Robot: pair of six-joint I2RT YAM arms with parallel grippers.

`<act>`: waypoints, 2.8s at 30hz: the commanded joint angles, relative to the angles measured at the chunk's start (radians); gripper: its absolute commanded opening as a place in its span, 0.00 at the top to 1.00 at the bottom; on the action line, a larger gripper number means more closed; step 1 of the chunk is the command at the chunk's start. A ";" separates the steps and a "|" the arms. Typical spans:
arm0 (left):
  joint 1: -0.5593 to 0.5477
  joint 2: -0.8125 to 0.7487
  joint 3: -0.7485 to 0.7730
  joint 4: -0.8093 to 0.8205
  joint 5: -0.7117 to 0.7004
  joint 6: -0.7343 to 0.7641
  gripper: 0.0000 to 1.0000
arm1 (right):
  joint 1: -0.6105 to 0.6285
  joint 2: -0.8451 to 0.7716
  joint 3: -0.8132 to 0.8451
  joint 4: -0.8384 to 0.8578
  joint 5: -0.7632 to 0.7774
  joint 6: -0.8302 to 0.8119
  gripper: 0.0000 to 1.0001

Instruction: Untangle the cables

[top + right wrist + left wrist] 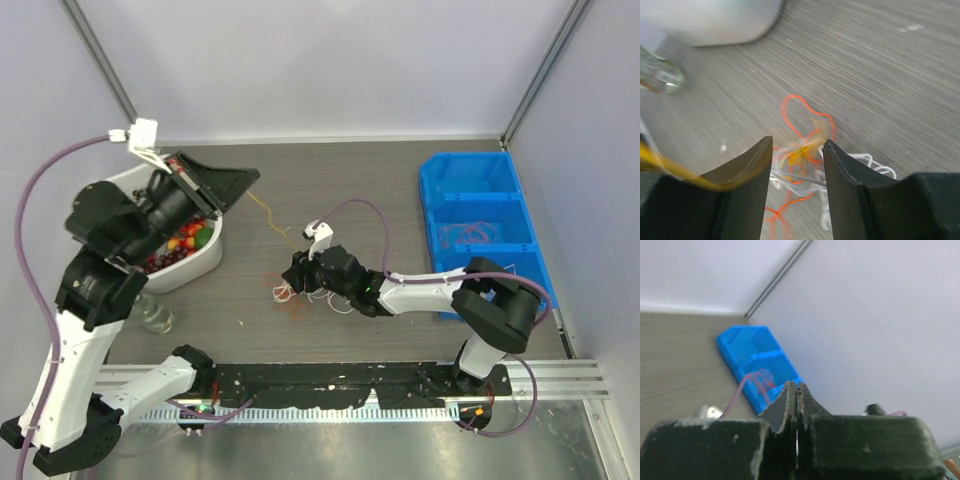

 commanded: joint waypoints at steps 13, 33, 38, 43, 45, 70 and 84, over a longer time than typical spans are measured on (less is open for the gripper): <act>-0.003 0.087 0.487 0.004 0.006 0.101 1.00 | 0.003 -0.052 -0.039 -0.041 0.278 -0.106 0.23; -0.003 0.061 0.139 0.104 0.064 -0.017 1.00 | -0.040 -0.432 0.166 -0.286 -0.399 -0.201 0.19; -0.003 0.064 0.122 0.120 0.083 -0.031 1.00 | -0.042 -0.424 0.180 -0.303 -0.173 -0.247 0.19; -0.003 0.073 0.099 0.150 0.104 -0.047 1.00 | -0.039 -0.407 0.224 -0.381 0.026 -0.301 0.21; -0.003 0.075 0.088 0.165 0.112 -0.058 1.00 | -0.040 -0.402 0.223 -0.388 0.032 -0.321 0.21; -0.003 0.052 0.070 0.170 0.132 -0.061 1.00 | -0.040 -0.378 0.146 -0.314 0.042 -0.166 0.27; -0.001 0.059 0.070 0.182 0.150 -0.072 1.00 | -0.117 -0.494 0.171 -0.409 -0.247 -0.347 0.21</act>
